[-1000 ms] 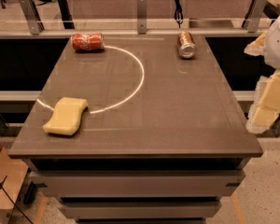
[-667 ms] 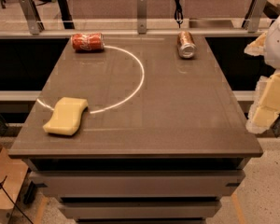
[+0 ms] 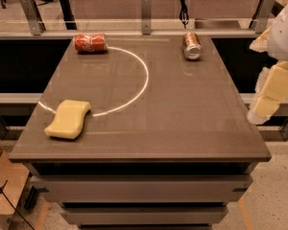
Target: Move orange can near sponge
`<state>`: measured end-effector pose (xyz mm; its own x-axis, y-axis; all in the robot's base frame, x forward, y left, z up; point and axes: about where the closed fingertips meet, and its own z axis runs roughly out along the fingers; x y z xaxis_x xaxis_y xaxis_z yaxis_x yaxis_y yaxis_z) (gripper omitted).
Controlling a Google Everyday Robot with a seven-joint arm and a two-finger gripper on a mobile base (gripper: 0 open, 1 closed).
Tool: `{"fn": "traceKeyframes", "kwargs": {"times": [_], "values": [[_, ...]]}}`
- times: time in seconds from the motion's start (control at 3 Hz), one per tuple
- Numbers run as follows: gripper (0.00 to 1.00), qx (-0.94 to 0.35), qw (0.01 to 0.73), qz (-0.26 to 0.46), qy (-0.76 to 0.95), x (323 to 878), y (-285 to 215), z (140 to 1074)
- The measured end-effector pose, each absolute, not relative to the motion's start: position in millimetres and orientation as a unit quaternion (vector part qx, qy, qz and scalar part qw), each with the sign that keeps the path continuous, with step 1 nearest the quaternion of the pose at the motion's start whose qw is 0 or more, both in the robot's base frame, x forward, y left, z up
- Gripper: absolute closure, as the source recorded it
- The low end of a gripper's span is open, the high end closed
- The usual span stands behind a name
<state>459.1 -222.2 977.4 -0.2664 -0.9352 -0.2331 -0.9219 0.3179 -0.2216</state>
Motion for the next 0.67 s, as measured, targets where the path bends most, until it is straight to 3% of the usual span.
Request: {"fn": "traceKeyframes", "kwargs": {"times": [0.67], "values": [[0.00, -0.581, 0.175, -0.024, 0.795, 464.1, -220.9, 978.4]]}}
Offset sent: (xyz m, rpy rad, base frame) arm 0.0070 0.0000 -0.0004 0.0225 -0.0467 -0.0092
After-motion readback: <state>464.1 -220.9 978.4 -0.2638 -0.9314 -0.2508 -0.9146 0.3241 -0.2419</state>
